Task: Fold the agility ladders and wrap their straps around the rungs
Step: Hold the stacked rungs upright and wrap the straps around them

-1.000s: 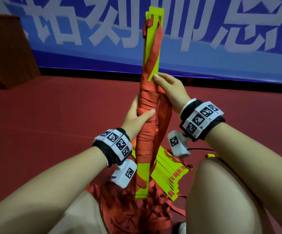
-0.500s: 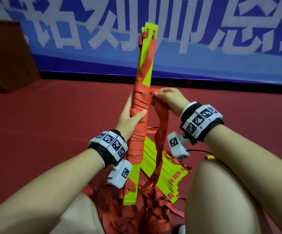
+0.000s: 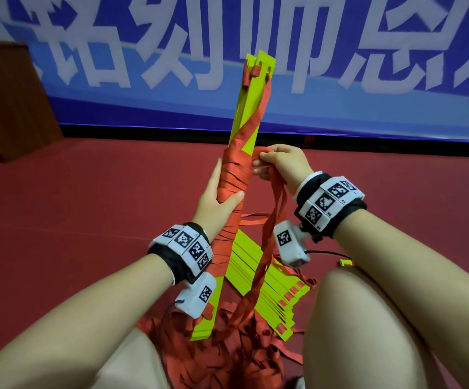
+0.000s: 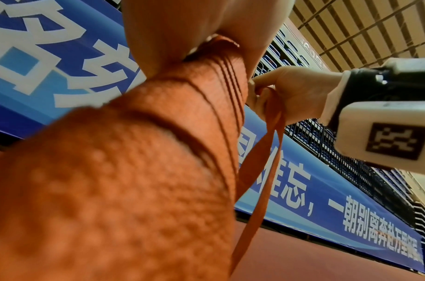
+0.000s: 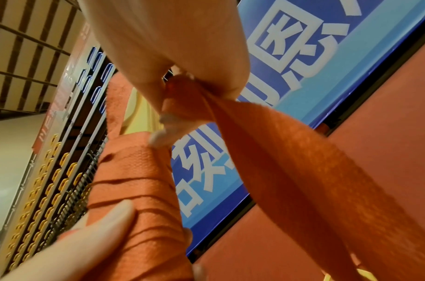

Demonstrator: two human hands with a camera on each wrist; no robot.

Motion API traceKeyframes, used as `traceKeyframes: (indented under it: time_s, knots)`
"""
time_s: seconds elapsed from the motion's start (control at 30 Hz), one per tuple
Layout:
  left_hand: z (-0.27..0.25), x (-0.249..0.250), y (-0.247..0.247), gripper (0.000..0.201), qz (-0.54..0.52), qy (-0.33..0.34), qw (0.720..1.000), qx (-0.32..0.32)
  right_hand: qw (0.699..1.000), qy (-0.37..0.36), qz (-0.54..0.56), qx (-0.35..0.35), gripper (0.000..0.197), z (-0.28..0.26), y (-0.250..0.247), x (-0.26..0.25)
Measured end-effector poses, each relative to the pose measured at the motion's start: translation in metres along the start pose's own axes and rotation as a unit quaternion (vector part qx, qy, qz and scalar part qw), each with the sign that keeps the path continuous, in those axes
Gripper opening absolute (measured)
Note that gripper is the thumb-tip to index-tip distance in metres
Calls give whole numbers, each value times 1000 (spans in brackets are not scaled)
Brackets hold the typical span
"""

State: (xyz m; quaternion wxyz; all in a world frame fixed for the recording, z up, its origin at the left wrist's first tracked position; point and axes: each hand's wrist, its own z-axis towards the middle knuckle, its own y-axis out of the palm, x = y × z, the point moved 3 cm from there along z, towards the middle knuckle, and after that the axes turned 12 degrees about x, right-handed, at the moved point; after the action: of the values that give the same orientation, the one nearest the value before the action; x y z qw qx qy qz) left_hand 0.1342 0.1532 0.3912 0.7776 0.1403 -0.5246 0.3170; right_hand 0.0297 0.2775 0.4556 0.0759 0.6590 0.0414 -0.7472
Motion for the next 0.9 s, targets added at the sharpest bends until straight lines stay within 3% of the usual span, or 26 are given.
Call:
traceKeyframes:
  time_s: [0.37,0.4,0.47,0.53,0.77,0.9]
  knots:
    - [6,-8,10,75,91,3,996,8,999,-29,-41,15,19,-12,19,-11]
    - [7,-9,11,70,98,-3,995,-6,997,-42,-66,18,29,-13,23,-10]
    - [6,-9,15,62,77,-18,996,-38,989,-78,-118,34,69,-16,31,-4]
    - [3,-5,18,54,21,-26,998,-48,983,-129,-119,56,81,-21,31,0]
    - [2,7,14,58,-88,-45,994,-46,986,-159,-30,47,58,-16,30,-4]
    - [10,0,8,65,-179,-134,974,-44,987,-150,60,-5,49,-17,26,-11]
